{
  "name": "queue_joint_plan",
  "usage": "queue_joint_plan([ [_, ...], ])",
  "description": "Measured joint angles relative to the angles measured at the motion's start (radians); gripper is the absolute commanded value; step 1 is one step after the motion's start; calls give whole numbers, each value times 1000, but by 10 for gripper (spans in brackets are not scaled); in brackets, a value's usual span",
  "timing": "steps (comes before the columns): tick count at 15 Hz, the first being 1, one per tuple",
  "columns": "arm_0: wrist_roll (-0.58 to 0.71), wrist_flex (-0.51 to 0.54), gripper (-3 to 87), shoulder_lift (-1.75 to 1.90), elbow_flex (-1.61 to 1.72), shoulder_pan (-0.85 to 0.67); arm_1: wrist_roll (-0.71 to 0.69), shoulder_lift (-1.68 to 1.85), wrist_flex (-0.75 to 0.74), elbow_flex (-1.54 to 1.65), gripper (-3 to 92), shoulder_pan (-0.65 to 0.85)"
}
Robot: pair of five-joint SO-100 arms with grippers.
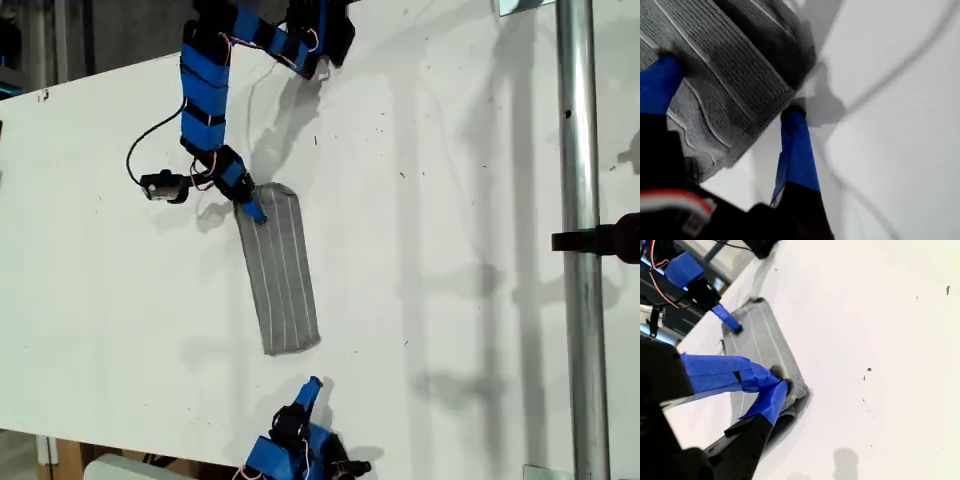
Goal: Grasp corners of a towel and fold twice.
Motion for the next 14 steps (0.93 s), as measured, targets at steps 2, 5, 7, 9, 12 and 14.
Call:
queue_joint_plan([
  [2, 0, 0, -26, 0, 0, 0, 38, -158, 74, -216, 351, -67],
  [5, 0, 0, -26, 0, 6, 20, 64, -313, 155, -459, 135, -126],
  [7, 0, 0, -26, 0, 6, 25, 84, -325, 178, -486, -2, -132],
  [9, 0, 0, -26, 0, 6, 28, 94, -328, 225, -491, -2, -160],
  [12, 0, 0, -26, 0, 6, 29, 166, -169, 503, -379, -2, -147],
  [14, 0, 0, -26, 0, 6, 31, 295, 133, 759, -212, -2, -144],
])
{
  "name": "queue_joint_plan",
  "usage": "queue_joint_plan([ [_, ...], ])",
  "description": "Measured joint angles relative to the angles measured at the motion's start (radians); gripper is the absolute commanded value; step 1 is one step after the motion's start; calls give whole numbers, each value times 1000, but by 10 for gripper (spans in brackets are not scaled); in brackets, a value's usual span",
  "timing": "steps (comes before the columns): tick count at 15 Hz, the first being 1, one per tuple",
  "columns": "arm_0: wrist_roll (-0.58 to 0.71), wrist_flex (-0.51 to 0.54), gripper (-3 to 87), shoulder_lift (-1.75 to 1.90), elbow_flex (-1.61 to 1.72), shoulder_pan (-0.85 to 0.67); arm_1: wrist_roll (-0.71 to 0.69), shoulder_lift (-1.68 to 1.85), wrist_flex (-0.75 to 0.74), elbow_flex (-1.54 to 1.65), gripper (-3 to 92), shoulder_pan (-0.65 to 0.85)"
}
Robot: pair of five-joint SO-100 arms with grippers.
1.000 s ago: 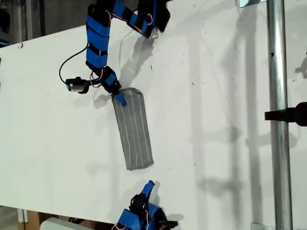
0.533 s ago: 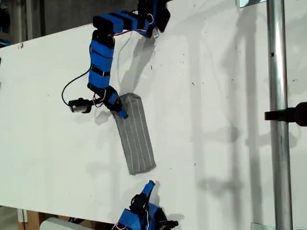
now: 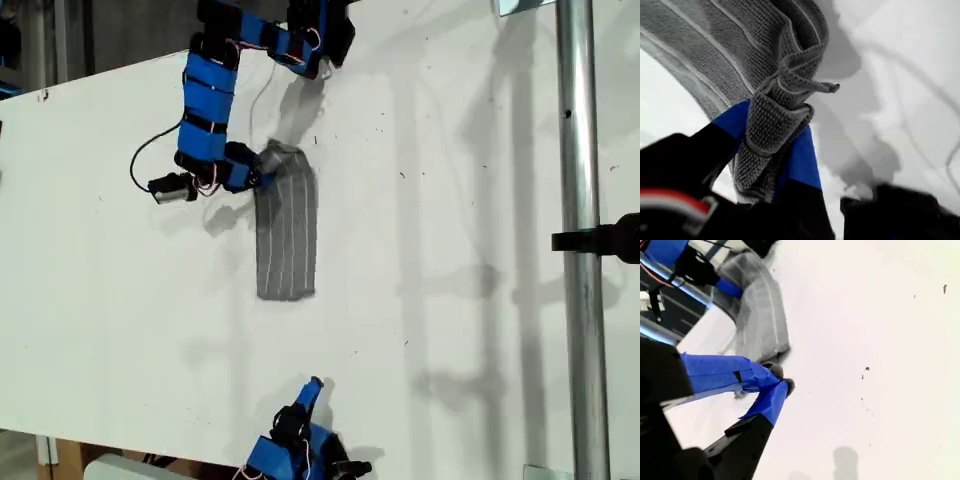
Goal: Grasp corners of a towel and fold twice.
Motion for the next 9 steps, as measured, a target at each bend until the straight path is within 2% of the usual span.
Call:
queue_joint_plan([
  [1, 0, 0, -26, 0, 0, 0, 60, 178, 170, 40, -2, -2],
  [2, 0, 0, -26, 0, 0, 0, 100, 322, 278, 44, -2, -14],
  [3, 9, 0, -26, 0, 0, 0, 103, 383, 270, 43, -2, -38],
  [4, 12, 0, -26, 0, 0, 0, 100, 367, 190, 41, -2, -78],
  [7, 15, 0, -26, 0, 0, -3, 84, -31, -26, -189, -2, -156],
  [9, 17, 0, -26, 0, 0, -3, 86, -190, -94, -262, 283, -158],
])
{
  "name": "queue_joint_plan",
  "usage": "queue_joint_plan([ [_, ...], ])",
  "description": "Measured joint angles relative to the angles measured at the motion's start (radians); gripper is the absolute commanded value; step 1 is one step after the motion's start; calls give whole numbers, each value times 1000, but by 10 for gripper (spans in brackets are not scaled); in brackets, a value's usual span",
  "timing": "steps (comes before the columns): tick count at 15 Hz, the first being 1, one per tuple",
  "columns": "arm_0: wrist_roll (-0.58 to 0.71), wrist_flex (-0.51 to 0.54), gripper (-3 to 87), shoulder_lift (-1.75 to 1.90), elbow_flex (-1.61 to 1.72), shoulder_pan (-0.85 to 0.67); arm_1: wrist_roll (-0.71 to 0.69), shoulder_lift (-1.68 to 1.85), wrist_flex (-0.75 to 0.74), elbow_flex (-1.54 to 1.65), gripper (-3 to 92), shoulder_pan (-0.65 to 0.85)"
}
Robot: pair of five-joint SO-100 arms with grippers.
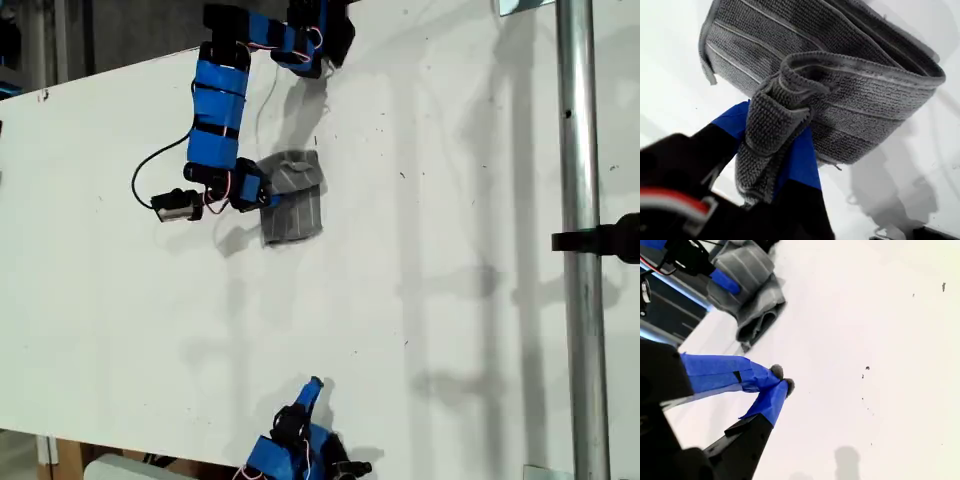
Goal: Grasp corners of a towel and fold twice.
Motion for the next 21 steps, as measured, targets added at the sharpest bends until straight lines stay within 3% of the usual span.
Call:
queue_joint_plan([
  [1, 5, 0, -25, 0, 0, 0, -3, -17, -18, -3, 427, 2],
  [2, 6, 0, -25, 0, 0, 0, -3, -17, -35, -9, 416, 5],
  [3, 6, 0, -25, 0, 0, 0, -15, -12, -55, -18, 350, 8],
  [5, 6, 0, -25, 0, 0, 0, -66, 107, -161, -6, 52, 41],
  [6, 6, -3, -25, 0, 0, -3, -72, 225, -219, 61, 56, 77],
  [9, -8, -31, -26, 0, 29, -23, -34, 476, -110, 331, 42, 195],
  [14, -61, -112, -23, 0, 189, -89, 164, 1230, -291, 1241, 39, 186],
  [16, -115, -147, -26, 0, 287, -106, 235, 1422, -259, 1417, 43, 160],
  [17, -181, -127, -12, 5, 291, -118, 273, 1513, -253, 1480, 101, 147],
  [18, -164, -120, -25, 3, 298, -129, 359, 1620, -233, 1522, 100, 129],
  [20, -190, -114, -19, 3, 299, -84, 526, 1871, -84, 1528, 103, 31],
  [21, -299, -114, -19, 3, 299, 0, 537, 1942, -46, 1531, 105, 23],
])
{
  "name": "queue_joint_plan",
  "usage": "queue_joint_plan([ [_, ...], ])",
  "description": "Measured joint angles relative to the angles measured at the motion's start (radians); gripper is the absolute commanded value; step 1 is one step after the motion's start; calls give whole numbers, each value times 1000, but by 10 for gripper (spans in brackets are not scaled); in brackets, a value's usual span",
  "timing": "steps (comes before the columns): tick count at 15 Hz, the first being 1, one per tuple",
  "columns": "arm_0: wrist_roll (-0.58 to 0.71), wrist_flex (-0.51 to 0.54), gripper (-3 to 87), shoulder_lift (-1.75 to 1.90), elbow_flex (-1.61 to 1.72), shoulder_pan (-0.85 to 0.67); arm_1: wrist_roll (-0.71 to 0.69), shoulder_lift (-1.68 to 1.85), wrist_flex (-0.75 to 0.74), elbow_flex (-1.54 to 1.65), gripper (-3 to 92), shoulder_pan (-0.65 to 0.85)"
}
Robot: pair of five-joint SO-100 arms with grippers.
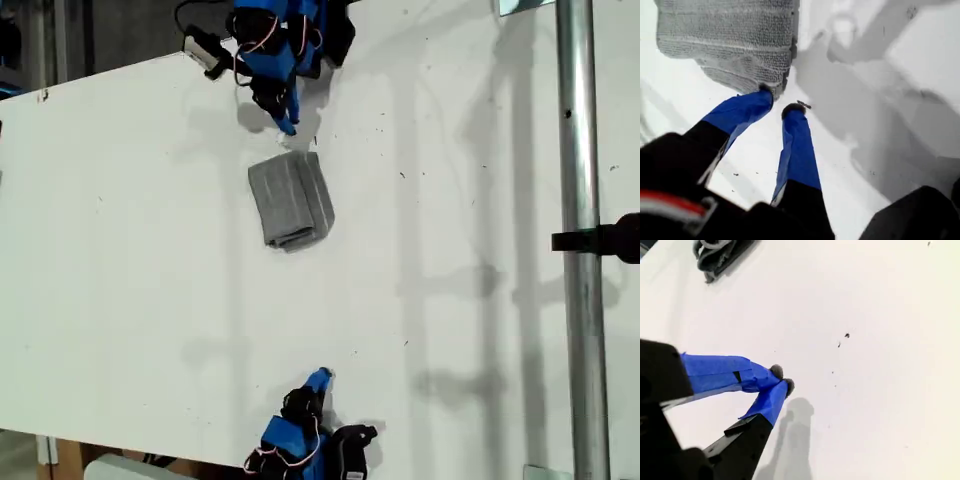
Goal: Grasp corners of a towel and fold twice.
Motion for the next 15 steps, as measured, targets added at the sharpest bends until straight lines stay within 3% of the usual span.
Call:
queue_joint_plan([
  [1, -86, 0, -19, 0, 0, 86, -35, 21, 20, 3, 105, -23],
  [2, -44, 0, -20, 0, 0, 146, -41, 32, 28, 3, 105, -34],
  [3, 147, 0, -20, 0, 0, 190, -41, 35, 31, 3, 105, -26],
  [5, 647, 0, -20, 0, 0, 172, -41, 35, 31, 3, 105, -46],
  [6, 752, 0, -20, 0, 0, 147, -41, 35, 31, 3, 105, -46],
  [15, 811, 0, -21, 0, 0, 126, -41, 37, 31, 3, 105, -44],
])
